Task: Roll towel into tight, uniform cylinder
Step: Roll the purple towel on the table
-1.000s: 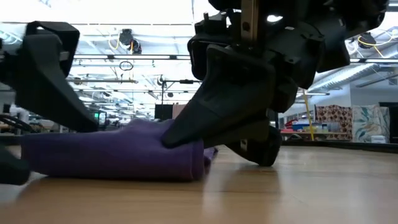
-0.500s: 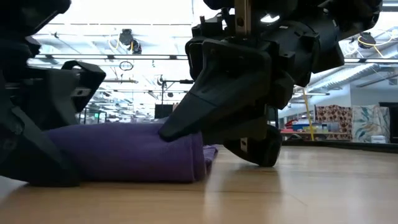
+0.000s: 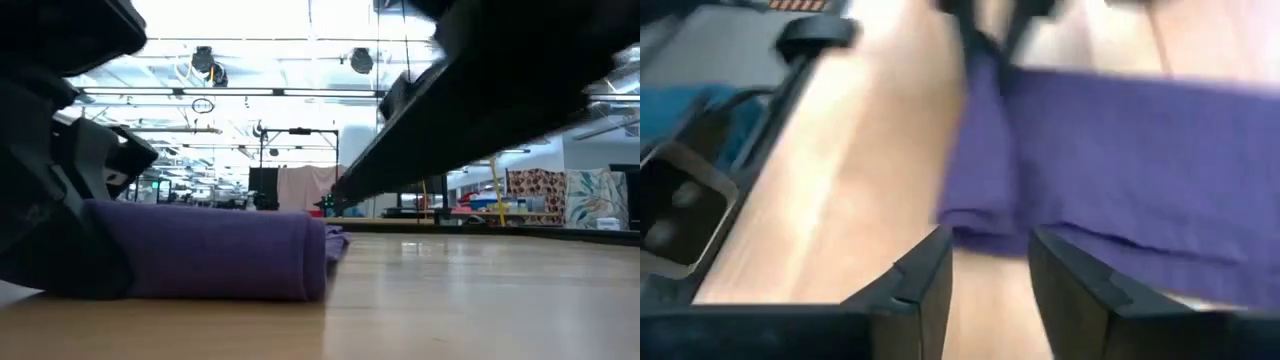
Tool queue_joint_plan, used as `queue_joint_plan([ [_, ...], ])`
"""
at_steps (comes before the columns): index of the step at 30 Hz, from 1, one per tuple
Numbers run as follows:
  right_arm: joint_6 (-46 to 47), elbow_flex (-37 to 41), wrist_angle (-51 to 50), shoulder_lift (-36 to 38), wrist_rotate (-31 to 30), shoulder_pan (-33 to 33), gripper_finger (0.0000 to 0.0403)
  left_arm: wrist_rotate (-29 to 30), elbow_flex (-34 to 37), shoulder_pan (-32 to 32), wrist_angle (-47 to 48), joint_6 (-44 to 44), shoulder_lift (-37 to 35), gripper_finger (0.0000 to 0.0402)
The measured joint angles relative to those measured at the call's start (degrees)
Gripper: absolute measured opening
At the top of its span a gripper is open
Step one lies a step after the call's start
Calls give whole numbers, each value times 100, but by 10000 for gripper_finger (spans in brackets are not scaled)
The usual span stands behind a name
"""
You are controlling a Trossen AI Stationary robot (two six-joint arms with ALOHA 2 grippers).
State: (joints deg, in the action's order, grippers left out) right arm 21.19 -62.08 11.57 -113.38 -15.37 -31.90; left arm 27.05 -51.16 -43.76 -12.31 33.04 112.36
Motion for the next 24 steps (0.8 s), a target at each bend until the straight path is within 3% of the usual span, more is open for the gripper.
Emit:
queue_joint_plan([
  [5,-661,-11,1139,-342,-1490,-568,168,-851,4,232,-8,418,-150,14],
  [8,-890,-11,1541,-636,-1737,-662,208,-1333,3,425,-47,733,-159,14],
  [12,-1235,-13,2224,-982,-1601,-694,244,-1744,-2,629,-69,1193,-164,13],
  [17,-1230,-20,2376,-1217,-1565,-700,236,-1810,-4,692,-60,1487,-164,13],
  [24,-981,-24,2292,-1290,-1479,-633,179,-1797,-2,754,-88,1916,-164,13],
])
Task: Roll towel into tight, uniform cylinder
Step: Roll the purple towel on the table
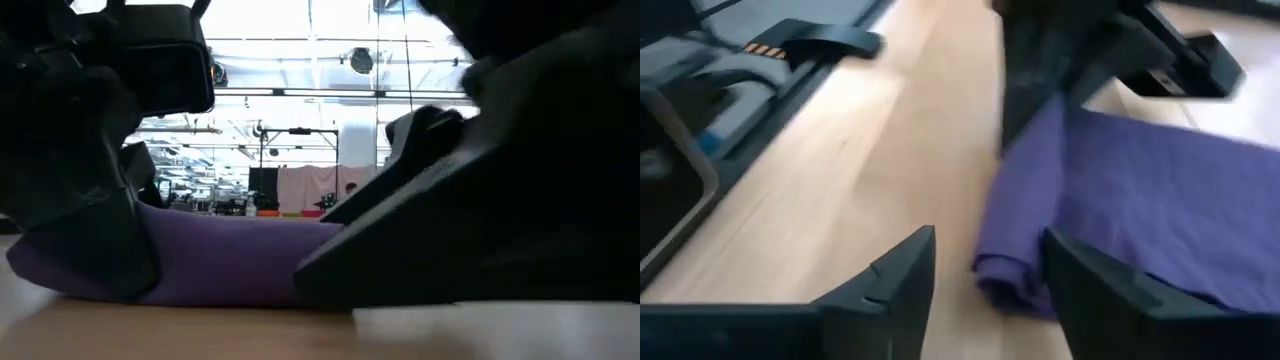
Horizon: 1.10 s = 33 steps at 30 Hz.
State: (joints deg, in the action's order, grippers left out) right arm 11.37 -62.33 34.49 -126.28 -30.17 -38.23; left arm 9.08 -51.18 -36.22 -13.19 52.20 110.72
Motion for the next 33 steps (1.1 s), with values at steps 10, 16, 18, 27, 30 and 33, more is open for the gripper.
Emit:
queue_joint_plan([
  [10,1339,-11,-399,22,393,329,69,440,7,-91,22,149,9,31],
  [16,2099,-15,-380,33,1082,497,14,702,7,-372,31,-325,11,90],
  [18,2278,-20,-398,33,1190,525,19,706,4,-467,59,-345,9,120],
  [27,3269,-33,-418,48,1261,550,5,725,13,-886,975,-441,-426,229],
  [30,3584,-24,-422,48,1280,554,6,969,21,-1112,1558,-471,-680,243],
  [33,3828,-24,-429,48,1298,552,7,1552,22,-1329,2353,-455,-861,246],
])
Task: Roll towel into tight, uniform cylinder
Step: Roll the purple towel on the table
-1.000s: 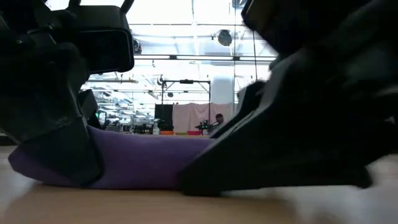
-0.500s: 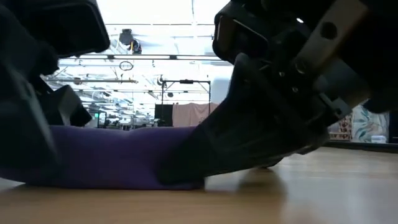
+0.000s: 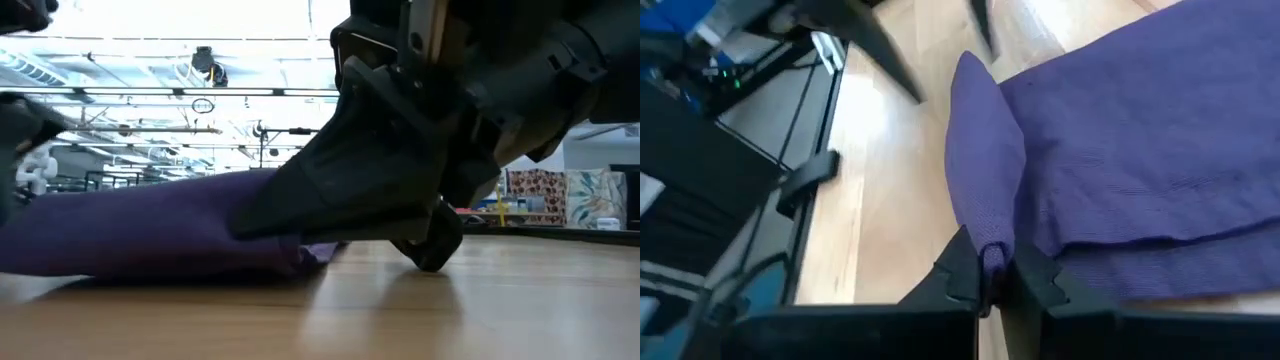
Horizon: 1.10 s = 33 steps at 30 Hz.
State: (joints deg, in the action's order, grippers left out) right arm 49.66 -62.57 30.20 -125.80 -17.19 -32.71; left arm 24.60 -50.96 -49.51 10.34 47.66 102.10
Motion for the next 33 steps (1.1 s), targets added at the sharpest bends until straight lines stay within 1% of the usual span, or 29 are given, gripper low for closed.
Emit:
queue_joint_plan([
  [2,184,0,-1,0,0,0,7,633,4,-156,193,-5,-46,247],
  [4,312,2,-4,0,0,0,7,1195,4,-307,-99,-263,-46,247],
  [6,384,2,-8,0,8,-2,7,1774,-3,-452,-733,-906,38,247],
  [9,431,2,-25,4,52,4,8,2173,-13,-581,-1578,-2181,325,247],
  [12,445,7,-33,7,92,9,8,2235,-13,-550,-2015,-2987,670,247],
  [15,448,10,-31,7,121,13,8,2304,-13,-433,-2048,-3122,920,247],
  [19,454,11,-33,9,186,20,8,2607,-13,-373,-2052,-3234,1046,247],
  [20,454,11,-33,9,186,20,8,2599,-13,-359,-2051,-3286,1056,247],
  [24,474,13,-15,9,201,20,8,2167,-13,-290,-2053,-3351,1067,247],
  [26,498,13,-12,11,203,23,8,2168,-13,-293,-2101,-3350,1067,247],
  [31,539,13,-11,13,232,48,8,2844,-28,-465,-2171,-3508,1067,247],
  [33,539,15,-11,13,234,48,8,2936,-72,-509,-2181,-3588,1067,247],
])
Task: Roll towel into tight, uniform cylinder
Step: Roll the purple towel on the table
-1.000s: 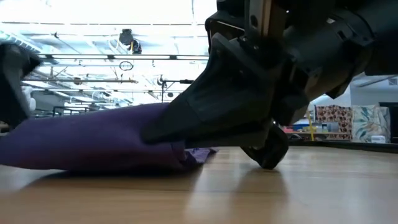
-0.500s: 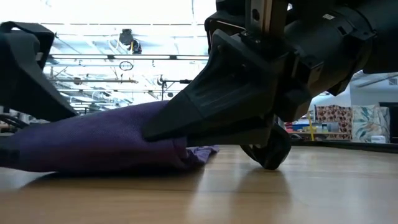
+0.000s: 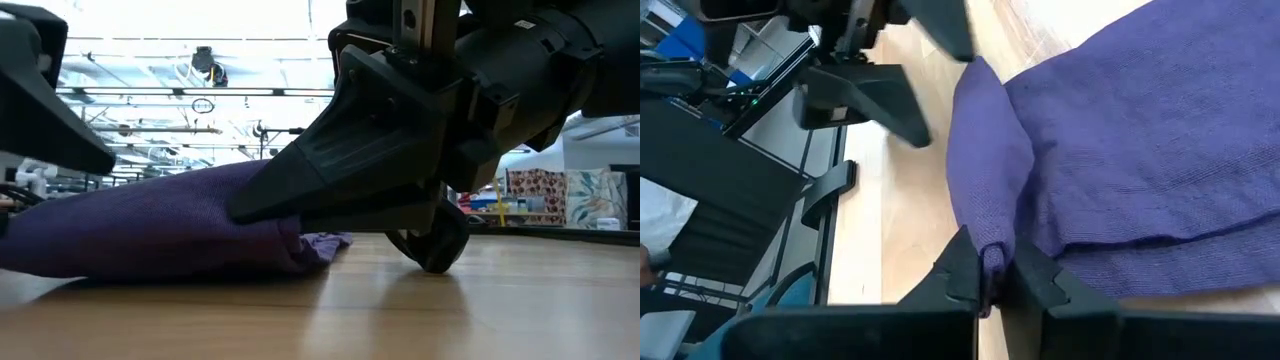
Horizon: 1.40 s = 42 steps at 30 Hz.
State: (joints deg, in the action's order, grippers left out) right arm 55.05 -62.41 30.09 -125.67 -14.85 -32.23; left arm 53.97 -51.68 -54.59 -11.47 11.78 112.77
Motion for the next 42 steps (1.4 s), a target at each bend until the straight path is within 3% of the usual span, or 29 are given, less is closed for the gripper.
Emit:
queue_joint_plan([
  [15,85,0,9,4,26,39,8,-962,-42,419,193,69,-2,240],
  [26,-183,2,5,4,26,10,17,-1158,-42,488,196,805,-2,90],
  [31,-1402,13,-284,169,112,-108,89,-1337,-42,488,225,1201,-20,16],
  [35,-2389,39,-789,431,-120,-284,167,-1349,-44,584,526,1869,-27,16],
  [38,-3101,44,-935,502,-659,-528,212,-1622,-50,729,582,2176,-60,18],
  [42,-4414,33,-460,505,-1744,-887,239,-2329,-53,1047,561,2529,-207,15],
])
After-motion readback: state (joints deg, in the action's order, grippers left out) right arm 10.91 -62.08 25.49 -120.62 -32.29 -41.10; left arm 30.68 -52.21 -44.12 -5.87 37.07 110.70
